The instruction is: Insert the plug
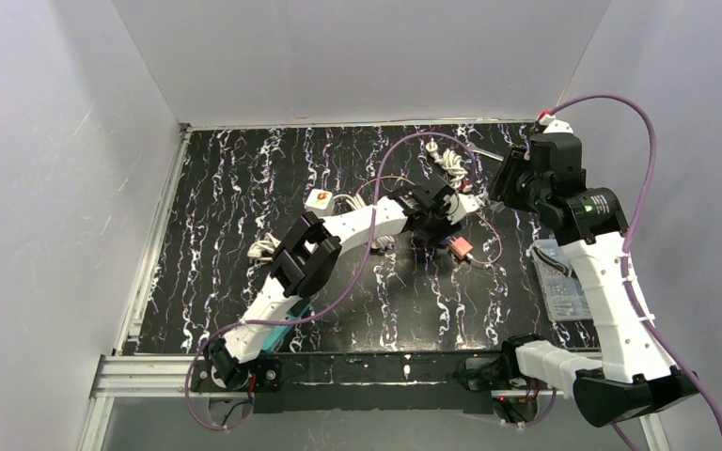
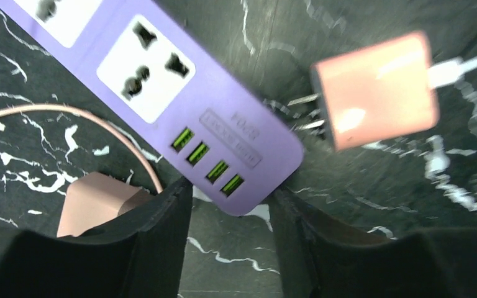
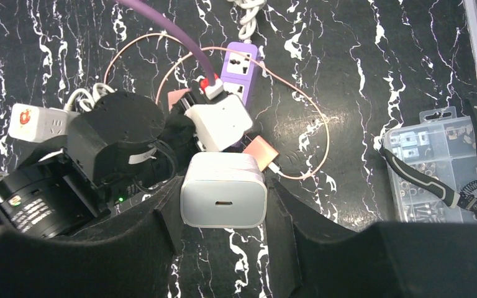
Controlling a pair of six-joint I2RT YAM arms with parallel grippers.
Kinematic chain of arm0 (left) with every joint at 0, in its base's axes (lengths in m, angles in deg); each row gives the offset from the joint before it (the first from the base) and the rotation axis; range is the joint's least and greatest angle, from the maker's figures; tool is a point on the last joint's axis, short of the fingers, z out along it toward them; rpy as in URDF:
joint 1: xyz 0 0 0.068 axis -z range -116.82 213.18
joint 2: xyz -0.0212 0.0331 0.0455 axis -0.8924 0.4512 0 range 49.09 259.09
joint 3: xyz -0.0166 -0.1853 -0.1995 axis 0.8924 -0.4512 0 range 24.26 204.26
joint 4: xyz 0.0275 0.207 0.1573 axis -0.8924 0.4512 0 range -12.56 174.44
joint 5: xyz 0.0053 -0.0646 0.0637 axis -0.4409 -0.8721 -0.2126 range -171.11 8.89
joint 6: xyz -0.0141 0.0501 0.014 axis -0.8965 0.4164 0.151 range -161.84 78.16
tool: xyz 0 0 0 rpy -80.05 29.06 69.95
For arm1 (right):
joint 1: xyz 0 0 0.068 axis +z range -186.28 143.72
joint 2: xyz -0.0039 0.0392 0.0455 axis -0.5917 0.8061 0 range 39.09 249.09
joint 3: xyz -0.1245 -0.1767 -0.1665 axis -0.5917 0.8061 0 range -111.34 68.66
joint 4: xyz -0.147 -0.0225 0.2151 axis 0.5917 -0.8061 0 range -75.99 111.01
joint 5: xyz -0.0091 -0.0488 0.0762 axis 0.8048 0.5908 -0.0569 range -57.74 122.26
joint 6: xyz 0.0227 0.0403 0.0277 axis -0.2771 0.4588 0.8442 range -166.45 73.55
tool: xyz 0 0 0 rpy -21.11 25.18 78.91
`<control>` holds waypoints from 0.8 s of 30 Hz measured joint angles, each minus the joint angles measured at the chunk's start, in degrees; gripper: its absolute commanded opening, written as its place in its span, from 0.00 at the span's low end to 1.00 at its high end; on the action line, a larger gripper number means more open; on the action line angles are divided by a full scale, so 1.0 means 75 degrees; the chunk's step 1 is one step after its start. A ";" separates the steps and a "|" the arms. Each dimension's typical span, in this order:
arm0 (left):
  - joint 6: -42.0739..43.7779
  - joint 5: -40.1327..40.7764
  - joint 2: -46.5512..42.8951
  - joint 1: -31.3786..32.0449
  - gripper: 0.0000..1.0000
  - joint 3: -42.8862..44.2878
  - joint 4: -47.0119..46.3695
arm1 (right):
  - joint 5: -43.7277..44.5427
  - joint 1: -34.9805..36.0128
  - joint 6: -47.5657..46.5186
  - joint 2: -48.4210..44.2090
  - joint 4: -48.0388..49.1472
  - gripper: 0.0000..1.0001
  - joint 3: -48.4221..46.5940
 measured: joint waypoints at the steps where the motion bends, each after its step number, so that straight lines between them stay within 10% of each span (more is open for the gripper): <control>1: 0.0134 0.0064 -0.0026 -0.0003 0.39 -0.0175 -0.0076 | -0.0020 0.0000 0.0000 -0.0015 0.0000 0.18 0.0003; 7: 0.0892 0.0254 -0.0819 -0.0020 0.33 -0.1582 -0.0458 | -0.0137 0.0000 0.0000 -0.0055 0.0000 0.18 0.0029; 14: 0.1192 0.0297 -0.2154 -0.0061 0.71 -0.3232 -0.0417 | -0.0315 0.0000 0.0000 -0.0061 -0.0041 0.18 0.0271; 17: 0.0836 0.0242 -0.2337 -0.0067 0.86 -0.3037 -0.0434 | -0.0318 0.0000 -0.0003 -0.0079 -0.0041 0.18 0.0271; 24: -0.0379 -0.0134 -0.1693 -0.0061 0.88 -0.0641 0.0064 | -0.0213 0.0000 -0.0012 -0.0117 -0.0079 0.18 0.0254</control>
